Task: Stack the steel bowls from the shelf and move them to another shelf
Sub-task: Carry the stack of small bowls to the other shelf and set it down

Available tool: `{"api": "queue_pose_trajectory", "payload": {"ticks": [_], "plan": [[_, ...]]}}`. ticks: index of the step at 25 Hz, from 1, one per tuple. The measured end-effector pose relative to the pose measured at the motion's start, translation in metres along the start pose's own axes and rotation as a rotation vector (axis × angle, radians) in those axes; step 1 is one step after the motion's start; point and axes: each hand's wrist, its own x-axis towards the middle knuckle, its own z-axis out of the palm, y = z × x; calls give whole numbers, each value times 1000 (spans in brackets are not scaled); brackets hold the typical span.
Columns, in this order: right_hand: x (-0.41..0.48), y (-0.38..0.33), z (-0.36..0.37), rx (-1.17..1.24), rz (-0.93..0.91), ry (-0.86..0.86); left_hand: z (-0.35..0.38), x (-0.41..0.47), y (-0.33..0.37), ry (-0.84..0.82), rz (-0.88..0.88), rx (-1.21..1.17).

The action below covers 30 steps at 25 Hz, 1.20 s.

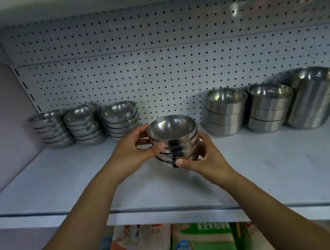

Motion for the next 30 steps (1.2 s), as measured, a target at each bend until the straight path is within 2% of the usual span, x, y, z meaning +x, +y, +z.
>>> {"api": "queue_pose_trajectory", "payload": {"ticks": [7,15,20,27,30], "plan": [[63,41,-3,16,60,11,5,68,-33,0,-33,80],[122,58,1,-20,58,-20,13,102,-55,154,-18,50],[151,69,0,-122,65,-57,13,122,-64,241,-23,231],[184,72,1,-243,125,-60,12,139,-70,351,17,318],[186,69,2,-277,201,-56,8,139,-68,337,40,352]]}}
